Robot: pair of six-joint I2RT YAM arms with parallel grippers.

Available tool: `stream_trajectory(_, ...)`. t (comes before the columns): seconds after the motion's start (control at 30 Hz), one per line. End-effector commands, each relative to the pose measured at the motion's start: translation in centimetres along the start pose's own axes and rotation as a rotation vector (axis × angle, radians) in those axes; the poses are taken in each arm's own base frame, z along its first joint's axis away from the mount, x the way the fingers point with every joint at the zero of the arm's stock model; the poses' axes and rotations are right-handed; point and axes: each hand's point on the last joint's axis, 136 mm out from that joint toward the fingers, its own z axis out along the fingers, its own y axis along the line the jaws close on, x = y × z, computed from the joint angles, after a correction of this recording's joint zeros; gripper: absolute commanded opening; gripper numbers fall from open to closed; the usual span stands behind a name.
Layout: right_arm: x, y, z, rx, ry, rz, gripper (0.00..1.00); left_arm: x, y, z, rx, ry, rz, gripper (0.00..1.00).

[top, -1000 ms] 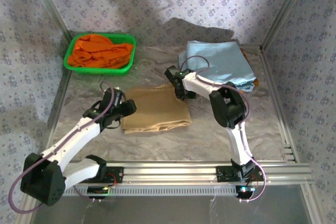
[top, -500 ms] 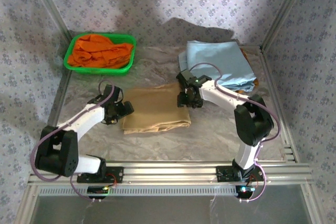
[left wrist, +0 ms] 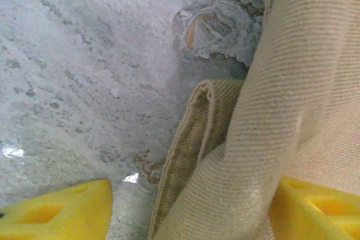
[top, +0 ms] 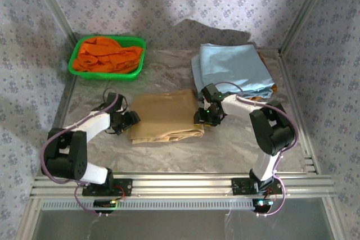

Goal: Fold and stack the trousers

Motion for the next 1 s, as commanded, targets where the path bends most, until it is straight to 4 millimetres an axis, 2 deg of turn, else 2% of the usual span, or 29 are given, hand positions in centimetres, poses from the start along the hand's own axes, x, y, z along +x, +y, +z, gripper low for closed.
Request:
stream_trajectory(0.0, 0.9, 1.5, 1.2, -0.11, 0.029, -0.02, 0.42, 4.0, -3.0, 1.5, 0.217, 0.157, 0.03, 0.66)
stream_trajectory(0.07, 0.8, 1.8, 1.0, -0.12, 0.025, -0.02, 0.36, 4.7, -3.5, 1.2, 0.261, 0.17, 0.037, 0.65)
stream_trajectory(0.17, 0.6, 1.8, 0.7, -0.126, 0.018, -0.022, 0.31, 5.0, -3.1, 0.8, 0.261, 0.167, 0.034, 0.69)
stream_trajectory(0.23, 0.4, 1.9, 0.5, -0.135, 0.013, -0.019, 0.3, 5.1, -3.2, 0.5, 0.272, 0.16, 0.036, 0.7)
stream_trajectory(0.43, 0.1, 1.7, 0.1, -0.131, 0.007, -0.013, 0.42, 5.1, -4.0, -0.2, 0.309, 0.155, 0.045, 0.73)
stream_trajectory(0.5, -0.2, 1.2, -0.2, -0.112, -0.005, -0.009, 0.5, 5.1, -3.5, 0.0, 0.287, 0.156, 0.044, 0.72)
stream_trajectory(0.6, -0.6, 0.2, -0.4, -0.076, -0.029, -0.01, 0.56, 5.3, -2.8, 0.4, 0.255, 0.154, 0.042, 0.66)
stream_trajectory(0.73, -0.7, 0.0, 0.2, -0.09, -0.019, -0.004, 0.57, 5.2, -2.3, 0.9, 0.234, 0.149, 0.038, 0.55)
stream_trajectory(0.83, -0.1, 1.1, 1.2, -0.151, 0.023, -0.012, 0.51, 5.2, -2.4, 1.1, 0.235, 0.158, 0.027, 0.48)
stream_trajectory(0.97, 0.5, 1.9, 1.4, -0.222, 0.045, -0.001, 0.32, 5.5, -2.9, 1.2, 0.26, 0.185, 0.024, 0.32)
